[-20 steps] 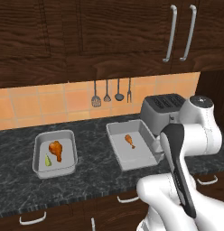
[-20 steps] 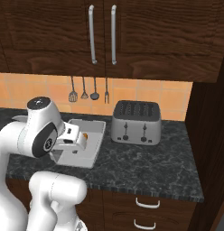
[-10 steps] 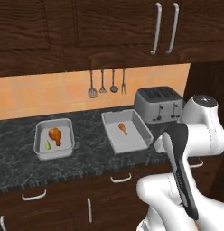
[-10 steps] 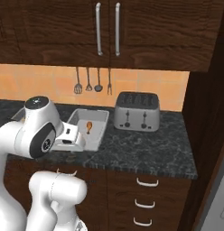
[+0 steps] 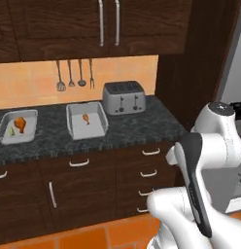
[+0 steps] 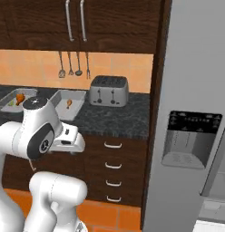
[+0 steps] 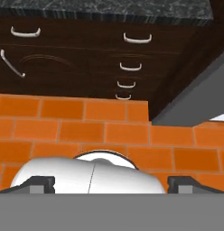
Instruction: Place one lemon wedge and one chicken drumstick in each tupperware on the nearby counter, to pack two identical lunches.
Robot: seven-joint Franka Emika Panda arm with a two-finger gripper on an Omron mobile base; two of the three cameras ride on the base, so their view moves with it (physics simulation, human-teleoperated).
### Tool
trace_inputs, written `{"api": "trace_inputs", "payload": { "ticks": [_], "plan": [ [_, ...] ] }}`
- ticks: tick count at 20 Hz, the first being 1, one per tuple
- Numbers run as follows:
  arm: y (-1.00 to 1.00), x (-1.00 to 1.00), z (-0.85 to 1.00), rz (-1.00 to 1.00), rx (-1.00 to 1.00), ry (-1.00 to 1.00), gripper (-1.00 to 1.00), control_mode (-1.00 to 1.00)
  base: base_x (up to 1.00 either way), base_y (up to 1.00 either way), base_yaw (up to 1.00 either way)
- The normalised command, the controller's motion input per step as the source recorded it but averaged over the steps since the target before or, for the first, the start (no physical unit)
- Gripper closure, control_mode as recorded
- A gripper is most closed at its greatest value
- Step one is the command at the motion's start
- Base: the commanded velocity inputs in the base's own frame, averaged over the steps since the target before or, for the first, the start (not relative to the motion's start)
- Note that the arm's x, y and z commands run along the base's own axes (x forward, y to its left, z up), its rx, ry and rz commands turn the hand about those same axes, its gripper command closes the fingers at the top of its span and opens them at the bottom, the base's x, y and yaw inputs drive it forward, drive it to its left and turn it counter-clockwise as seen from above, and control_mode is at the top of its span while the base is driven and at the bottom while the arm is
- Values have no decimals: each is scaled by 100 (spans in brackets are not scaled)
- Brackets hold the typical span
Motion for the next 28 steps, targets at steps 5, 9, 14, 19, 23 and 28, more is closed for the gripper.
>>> {"api": "trace_inputs", "payload": {
  "ticks": [5, 9, 14, 19, 23, 28],
  "plan": [
    [0, 0, 0, 0, 0, 0, -100, 100, -25, -100, 3],
    [0, 0, 0, 0, 0, 0, -100, 100, 0, -73, 0],
    [0, 0, 0, 0, 0, 0, -100, 100, 0, -75, 0],
    [0, 0, 0, 0, 0, 0, -100, 100, 3, -63, -16],
    [0, 0, 0, 0, 0, 0, -100, 100, 19, -72, -22],
    [0, 0, 0, 0, 0, 0, -100, 100, 61, -67, -6]
  ]
}}
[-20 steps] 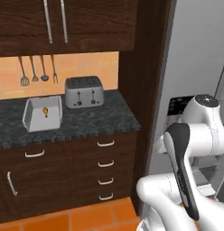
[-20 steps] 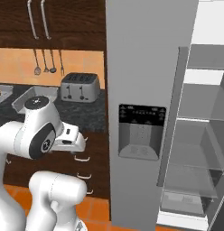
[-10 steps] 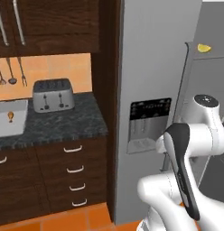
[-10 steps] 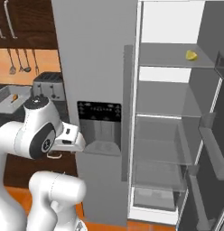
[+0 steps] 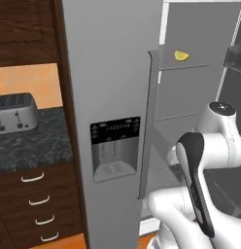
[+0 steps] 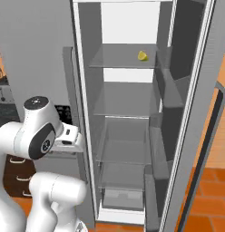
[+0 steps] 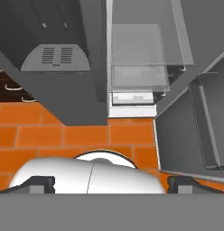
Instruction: Place one lemon wedge and one chicken drumstick in each tupperware on the nearby counter, to pack two identical lunches.
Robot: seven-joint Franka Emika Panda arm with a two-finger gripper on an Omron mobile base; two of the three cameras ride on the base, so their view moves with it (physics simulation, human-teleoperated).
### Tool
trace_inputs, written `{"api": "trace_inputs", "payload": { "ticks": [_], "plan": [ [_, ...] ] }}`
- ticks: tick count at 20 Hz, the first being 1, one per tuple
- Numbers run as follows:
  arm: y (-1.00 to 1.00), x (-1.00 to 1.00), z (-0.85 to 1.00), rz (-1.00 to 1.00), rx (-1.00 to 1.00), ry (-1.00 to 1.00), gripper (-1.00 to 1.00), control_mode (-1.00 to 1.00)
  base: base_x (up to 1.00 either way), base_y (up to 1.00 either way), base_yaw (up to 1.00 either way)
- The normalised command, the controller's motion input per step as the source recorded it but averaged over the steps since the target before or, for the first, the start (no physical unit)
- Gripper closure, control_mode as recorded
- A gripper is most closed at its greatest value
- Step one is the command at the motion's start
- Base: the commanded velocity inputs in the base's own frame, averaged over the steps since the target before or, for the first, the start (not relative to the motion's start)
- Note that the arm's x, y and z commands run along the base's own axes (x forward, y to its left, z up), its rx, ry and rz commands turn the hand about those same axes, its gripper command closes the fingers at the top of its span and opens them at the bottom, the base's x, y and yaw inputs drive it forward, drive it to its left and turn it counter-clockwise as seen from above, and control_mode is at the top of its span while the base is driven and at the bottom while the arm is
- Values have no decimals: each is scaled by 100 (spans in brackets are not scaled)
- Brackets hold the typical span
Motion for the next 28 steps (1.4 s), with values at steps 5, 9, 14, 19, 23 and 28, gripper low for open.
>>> {"api": "trace_inputs", "payload": {
  "ticks": [5, 9, 14, 19, 23, 28],
  "plan": [
    [0, 0, 0, 0, 0, 0, -100, 100, 51, -41, 2],
    [0, 0, 0, 0, 0, 0, -100, 100, 28, -16, -16],
    [0, 0, 0, 0, 0, 0, -100, 100, 55, -18, -11],
    [0, 0, 0, 0, 0, 0, -100, 100, 40, -40, 4],
    [0, 0, 0, 0, 0, 0, -100, 100, 39, -13, 2],
    [0, 0, 0, 0, 0, 0, -100, 100, 57, -31, 3]
  ]
}}
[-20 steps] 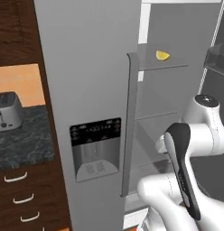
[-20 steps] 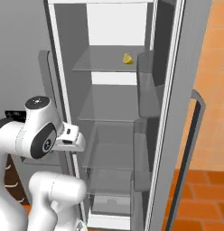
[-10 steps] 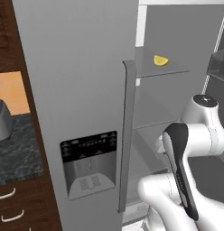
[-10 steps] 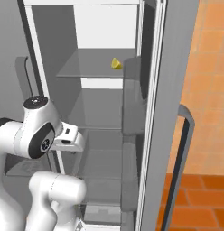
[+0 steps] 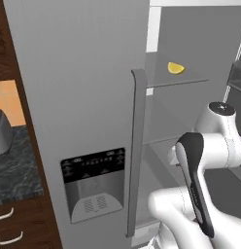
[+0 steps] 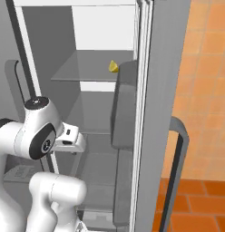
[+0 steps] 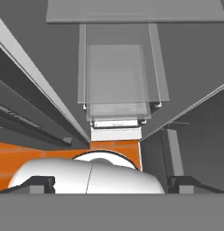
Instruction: Place one lemon wedge and one chicken drumstick in each tupperware on the nearby counter, to pack two identical lunches.
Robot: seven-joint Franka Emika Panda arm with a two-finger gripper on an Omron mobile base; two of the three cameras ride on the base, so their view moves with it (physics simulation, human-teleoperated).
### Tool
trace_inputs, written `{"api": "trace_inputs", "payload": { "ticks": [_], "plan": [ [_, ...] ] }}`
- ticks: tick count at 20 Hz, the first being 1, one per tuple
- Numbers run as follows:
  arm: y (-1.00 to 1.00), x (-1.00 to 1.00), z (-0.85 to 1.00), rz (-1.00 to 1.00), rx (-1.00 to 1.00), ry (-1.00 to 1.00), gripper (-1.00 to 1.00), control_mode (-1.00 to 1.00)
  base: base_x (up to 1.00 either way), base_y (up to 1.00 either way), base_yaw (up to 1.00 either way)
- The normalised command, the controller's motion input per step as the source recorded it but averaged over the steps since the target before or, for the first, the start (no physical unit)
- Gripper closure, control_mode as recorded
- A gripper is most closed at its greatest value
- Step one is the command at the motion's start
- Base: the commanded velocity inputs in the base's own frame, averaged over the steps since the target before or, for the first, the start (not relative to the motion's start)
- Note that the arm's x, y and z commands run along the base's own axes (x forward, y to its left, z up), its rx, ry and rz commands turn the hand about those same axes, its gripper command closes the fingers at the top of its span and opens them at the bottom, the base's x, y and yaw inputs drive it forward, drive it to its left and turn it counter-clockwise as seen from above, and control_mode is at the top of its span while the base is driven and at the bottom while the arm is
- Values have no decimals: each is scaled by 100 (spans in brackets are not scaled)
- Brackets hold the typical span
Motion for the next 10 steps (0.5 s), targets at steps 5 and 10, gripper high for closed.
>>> {"api": "trace_inputs", "payload": {
  "ticks": [5, 10],
  "plan": [
    [0, 0, 0, 0, 0, 0, -100, 100, 8, -45, 5],
    [0, 0, 0, 0, 0, 0, -100, 100, 8, -6, -1]
  ]
}}
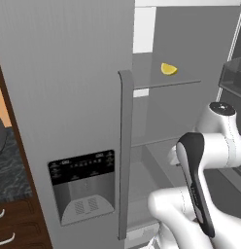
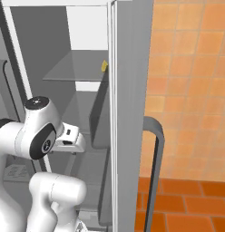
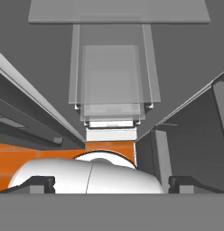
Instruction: Place one lemon wedge and one chicken drumstick in each tupperware on the nearby counter, to pack two identical lunches.
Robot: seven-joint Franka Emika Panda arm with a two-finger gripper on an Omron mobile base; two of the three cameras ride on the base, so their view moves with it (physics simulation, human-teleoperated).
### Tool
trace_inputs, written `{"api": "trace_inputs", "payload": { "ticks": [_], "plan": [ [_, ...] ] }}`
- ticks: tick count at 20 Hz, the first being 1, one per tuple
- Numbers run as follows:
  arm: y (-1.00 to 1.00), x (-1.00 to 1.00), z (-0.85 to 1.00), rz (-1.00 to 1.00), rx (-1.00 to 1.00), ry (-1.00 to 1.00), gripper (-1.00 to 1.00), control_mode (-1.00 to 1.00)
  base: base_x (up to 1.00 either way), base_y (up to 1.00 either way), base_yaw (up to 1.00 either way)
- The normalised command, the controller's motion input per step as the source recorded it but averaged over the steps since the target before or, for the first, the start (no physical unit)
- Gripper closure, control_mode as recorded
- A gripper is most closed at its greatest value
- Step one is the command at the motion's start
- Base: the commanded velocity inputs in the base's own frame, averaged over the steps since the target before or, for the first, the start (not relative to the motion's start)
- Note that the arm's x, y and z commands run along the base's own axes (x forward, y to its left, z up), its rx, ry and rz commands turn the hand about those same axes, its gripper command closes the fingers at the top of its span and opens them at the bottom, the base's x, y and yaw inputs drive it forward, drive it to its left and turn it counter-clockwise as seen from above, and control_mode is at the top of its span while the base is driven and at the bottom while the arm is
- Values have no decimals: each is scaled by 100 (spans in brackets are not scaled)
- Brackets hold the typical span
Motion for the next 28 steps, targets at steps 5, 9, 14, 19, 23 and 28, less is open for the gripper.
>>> {"api": "trace_inputs", "payload": {
  "ticks": [5, 9, 14, 19, 23, 28],
  "plan": [
    [0, 0, 0, 0, 0, 0, -100, 100, 3, 0, 0],
    [0, 0, 0, 0, 0, 0, -100, 100, 1, 0, 0],
    [0, 4, 4, 0, 0, -3, -100, -100, 3, 0, 0],
    [0, 27, 72, 0, -3, -34, -100, -100, 0, 0, 0],
    [7, 41, 96, 2, -4, -32, -100, -100, 0, 0, 0],
    [1, 53, 91, 0, 0, -31, -100, -100, 0, 0, 0]
  ]
}}
